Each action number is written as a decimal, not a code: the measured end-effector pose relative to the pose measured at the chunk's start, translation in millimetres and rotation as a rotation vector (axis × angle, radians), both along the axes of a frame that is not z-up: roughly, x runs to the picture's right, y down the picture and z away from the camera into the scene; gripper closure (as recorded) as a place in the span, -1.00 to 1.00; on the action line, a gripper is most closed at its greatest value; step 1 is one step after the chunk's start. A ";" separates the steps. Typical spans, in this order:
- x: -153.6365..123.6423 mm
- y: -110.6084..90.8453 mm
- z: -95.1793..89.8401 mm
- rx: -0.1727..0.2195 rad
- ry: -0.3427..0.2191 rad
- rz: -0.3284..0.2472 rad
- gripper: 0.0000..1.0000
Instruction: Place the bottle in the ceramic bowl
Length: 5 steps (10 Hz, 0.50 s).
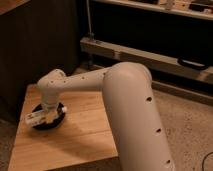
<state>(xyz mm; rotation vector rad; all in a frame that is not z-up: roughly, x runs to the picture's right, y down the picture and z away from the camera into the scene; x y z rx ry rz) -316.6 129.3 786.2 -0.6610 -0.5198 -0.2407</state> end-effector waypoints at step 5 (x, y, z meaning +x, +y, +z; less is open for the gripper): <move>12.2 0.7 -2.6 0.011 -0.076 0.015 -0.60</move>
